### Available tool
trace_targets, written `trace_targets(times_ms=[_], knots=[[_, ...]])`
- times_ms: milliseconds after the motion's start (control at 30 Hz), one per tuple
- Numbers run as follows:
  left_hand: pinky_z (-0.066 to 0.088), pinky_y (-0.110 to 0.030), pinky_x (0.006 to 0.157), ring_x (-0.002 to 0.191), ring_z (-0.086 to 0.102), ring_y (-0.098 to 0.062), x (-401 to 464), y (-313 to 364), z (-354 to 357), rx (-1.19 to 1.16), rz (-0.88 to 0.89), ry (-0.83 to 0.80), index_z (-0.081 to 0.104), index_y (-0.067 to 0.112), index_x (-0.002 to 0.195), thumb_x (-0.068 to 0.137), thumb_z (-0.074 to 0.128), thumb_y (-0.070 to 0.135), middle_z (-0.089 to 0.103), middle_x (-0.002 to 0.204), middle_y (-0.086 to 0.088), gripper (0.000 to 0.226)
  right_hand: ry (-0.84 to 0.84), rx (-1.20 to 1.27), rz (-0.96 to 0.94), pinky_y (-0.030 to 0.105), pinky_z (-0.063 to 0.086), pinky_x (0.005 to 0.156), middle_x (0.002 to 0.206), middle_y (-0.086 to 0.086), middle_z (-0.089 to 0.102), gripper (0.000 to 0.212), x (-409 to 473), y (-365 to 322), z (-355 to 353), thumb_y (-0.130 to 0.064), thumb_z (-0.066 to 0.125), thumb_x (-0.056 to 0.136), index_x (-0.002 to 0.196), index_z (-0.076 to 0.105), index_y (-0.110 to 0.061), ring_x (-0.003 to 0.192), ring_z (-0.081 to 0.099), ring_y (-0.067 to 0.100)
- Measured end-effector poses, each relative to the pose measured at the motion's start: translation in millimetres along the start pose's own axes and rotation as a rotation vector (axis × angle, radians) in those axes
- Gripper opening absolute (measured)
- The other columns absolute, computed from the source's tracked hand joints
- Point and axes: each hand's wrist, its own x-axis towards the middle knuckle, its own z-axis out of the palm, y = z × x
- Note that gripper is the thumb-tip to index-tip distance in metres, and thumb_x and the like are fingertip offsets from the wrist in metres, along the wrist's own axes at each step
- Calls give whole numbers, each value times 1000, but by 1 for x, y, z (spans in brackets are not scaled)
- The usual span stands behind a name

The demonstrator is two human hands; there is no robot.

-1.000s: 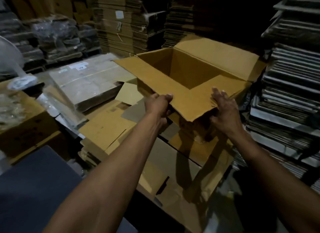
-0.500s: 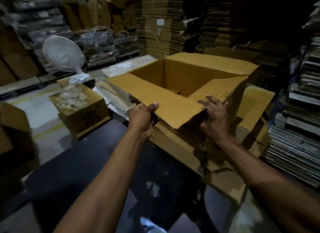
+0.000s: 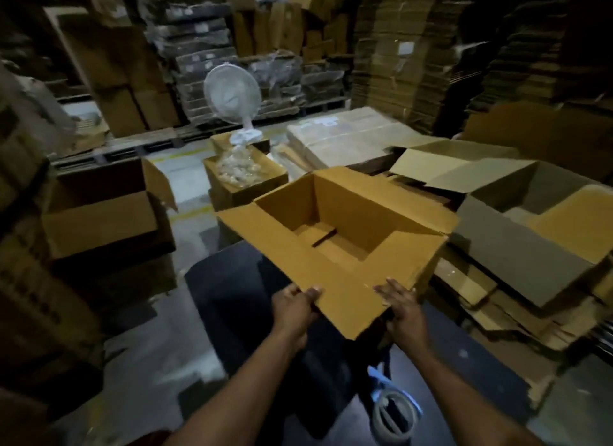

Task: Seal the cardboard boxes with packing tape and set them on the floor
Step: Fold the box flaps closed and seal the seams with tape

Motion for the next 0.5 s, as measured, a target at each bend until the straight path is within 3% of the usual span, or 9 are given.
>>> trace_targets(times_ms=[33, 100, 167, 200, 267, 333, 367, 433, 500], knots=[[62, -53, 87, 100, 72, -29, -7, -5, 4, 44, -3, 3, 65, 4, 118, 83, 85, 22, 74, 114, -13, 44, -18, -4, 39, 54, 42, 103, 138, -7, 55, 89, -7, 4, -1, 27, 55, 52, 127, 69, -18, 139, 38, 9], [64, -54, 80, 95, 72, -29, -16, -14, 10, 102, 10, -5, 64, 6, 104, 86, 82, 22, 72, 109, -16, 30, -78, -11, 81, 38, 43, 98, 141, -6, 53, 92, -13, 12, -9, 29, 56, 55, 129, 67, -24, 142, 43, 17], [65, -49, 76, 97, 71, -29, -22, -12, 11, 146, -4, -31, 63, 8, 110, 89, 80, 21, 72, 112, -14, 30, -137, -1, 102, 43, 47, 99, 140, -4, 54, 86, -14, 20, -24, 26, 59, 56, 128, 70, -20, 139, 49, 28], [65, -49, 77, 99, 70, -28, -23, -7, 8, 155, -6, -11, 61, 13, 117, 89, 80, 25, 71, 115, -10, 37, -164, 15, 115, 50, 49, 100, 139, -2, 56, 82, -15, 22, -34, 26, 63, 57, 126, 71, -17, 138, 50, 30], [58, -52, 94, 115, 63, -31, -15, 12, -8, 196, 59, 176, 47, 21, 140, 82, 82, 42, 64, 133, -6, 70, -211, 11, 105, 54, 49, 102, 135, -5, 57, 73, -18, 29, -52, 22, 73, 62, 126, 71, -12, 137, 49, 28], [39, -51, 114, 141, 44, -36, -2, 40, -28, 397, 247, 371, 17, 23, 161, 84, 81, 42, 43, 157, -8, 102, -315, -67, 58, 47, 49, 105, 137, -9, 57, 70, -16, 34, -67, 17, 72, 70, 131, 68, -15, 142, 43, 23], [32, -50, 119, 148, 34, -36, 7, 53, -33, 525, 342, 388, 12, 22, 164, 86, 81, 40, 33, 163, -9, 104, -388, -114, 49, 43, 47, 108, 141, -9, 57, 71, -14, 36, -74, 16, 66, 73, 136, 65, -18, 145, 39, 20], [27, -49, 122, 152, 28, -32, 25, 77, -32, 799, 505, 314, 27, 26, 161, 90, 77, 41, 30, 166, -6, 88, -550, -196, 106, 34, 41, 113, 147, -8, 55, 70, -1, 33, -86, 11, 56, 79, 141, 61, -21, 147, 38, 16], [32, -47, 119, 148, 35, -27, 51, 94, -22, 1064, 664, 150, 47, 31, 151, 92, 72, 46, 40, 161, -1, 66, -681, -240, 226, 28, 45, 107, 141, -9, 60, 59, 16, 23, -92, -2, 54, 81, 133, 65, -30, 137, 50, 14]])
